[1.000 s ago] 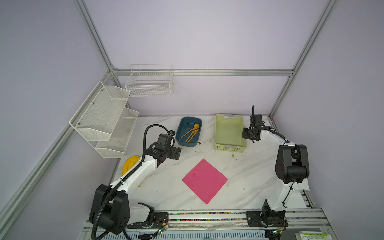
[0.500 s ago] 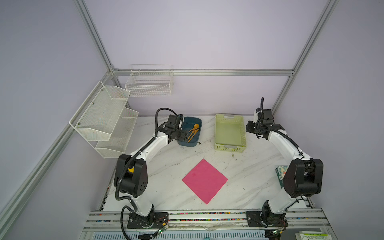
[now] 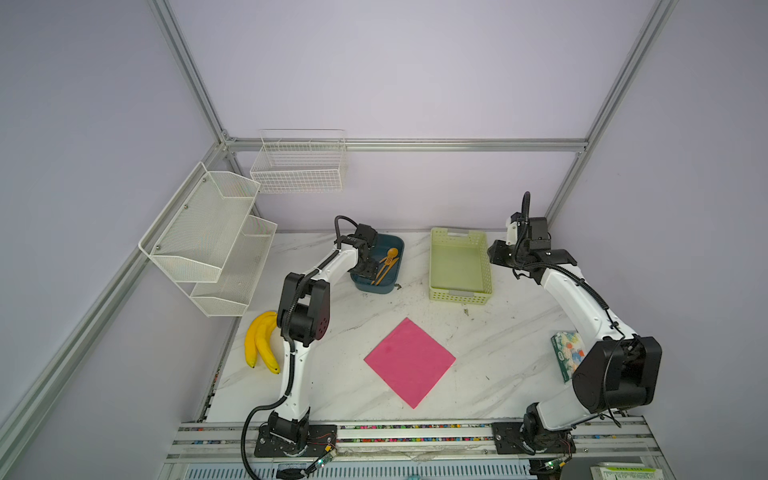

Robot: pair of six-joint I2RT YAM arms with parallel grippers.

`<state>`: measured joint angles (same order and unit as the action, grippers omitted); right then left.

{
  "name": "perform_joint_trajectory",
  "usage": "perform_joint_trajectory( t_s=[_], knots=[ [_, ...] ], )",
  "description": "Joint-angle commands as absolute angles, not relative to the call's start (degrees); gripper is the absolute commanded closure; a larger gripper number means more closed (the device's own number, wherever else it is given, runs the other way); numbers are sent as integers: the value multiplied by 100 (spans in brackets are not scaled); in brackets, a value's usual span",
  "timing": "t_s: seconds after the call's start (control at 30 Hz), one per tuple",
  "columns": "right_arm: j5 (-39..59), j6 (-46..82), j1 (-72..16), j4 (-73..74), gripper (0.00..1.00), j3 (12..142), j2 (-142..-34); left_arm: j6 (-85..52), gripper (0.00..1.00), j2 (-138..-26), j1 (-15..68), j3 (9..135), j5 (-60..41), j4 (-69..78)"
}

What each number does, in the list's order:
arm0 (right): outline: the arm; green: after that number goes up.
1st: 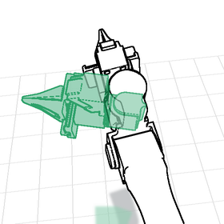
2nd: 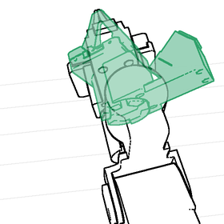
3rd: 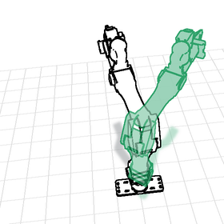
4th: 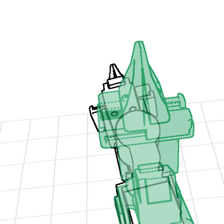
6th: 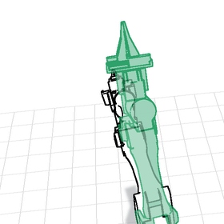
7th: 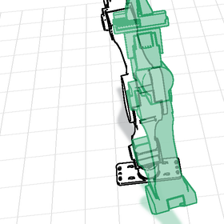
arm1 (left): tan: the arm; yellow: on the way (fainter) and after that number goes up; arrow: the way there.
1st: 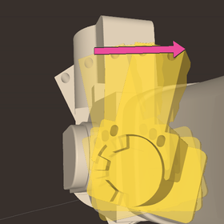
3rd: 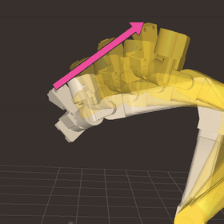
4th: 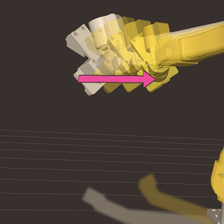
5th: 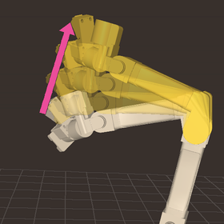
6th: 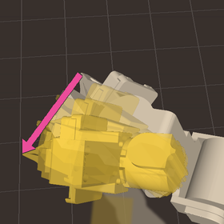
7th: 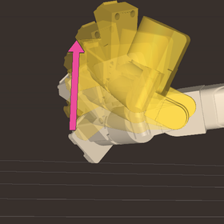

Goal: Place the utensils on the paper napkin and roll it up
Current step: 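Lower the left gripper into the teal tub over the yellow spoon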

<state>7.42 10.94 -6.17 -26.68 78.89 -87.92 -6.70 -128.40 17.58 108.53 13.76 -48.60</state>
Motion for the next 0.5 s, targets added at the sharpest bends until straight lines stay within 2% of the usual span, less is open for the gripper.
perform_joint_trajectory(
  t_s=[0.0, 0.47],
  knots=[
    [804, 1134, -668, -2896, 60, 7781, -8609, -913, 7, -12503, 1688, 11033, 1449, -5155],
    [857, 1194, -834, -3001, 60, 7666, -8398, -1685, 6, -11307, 1477, 8952, 1138, -4887]
  ],
)
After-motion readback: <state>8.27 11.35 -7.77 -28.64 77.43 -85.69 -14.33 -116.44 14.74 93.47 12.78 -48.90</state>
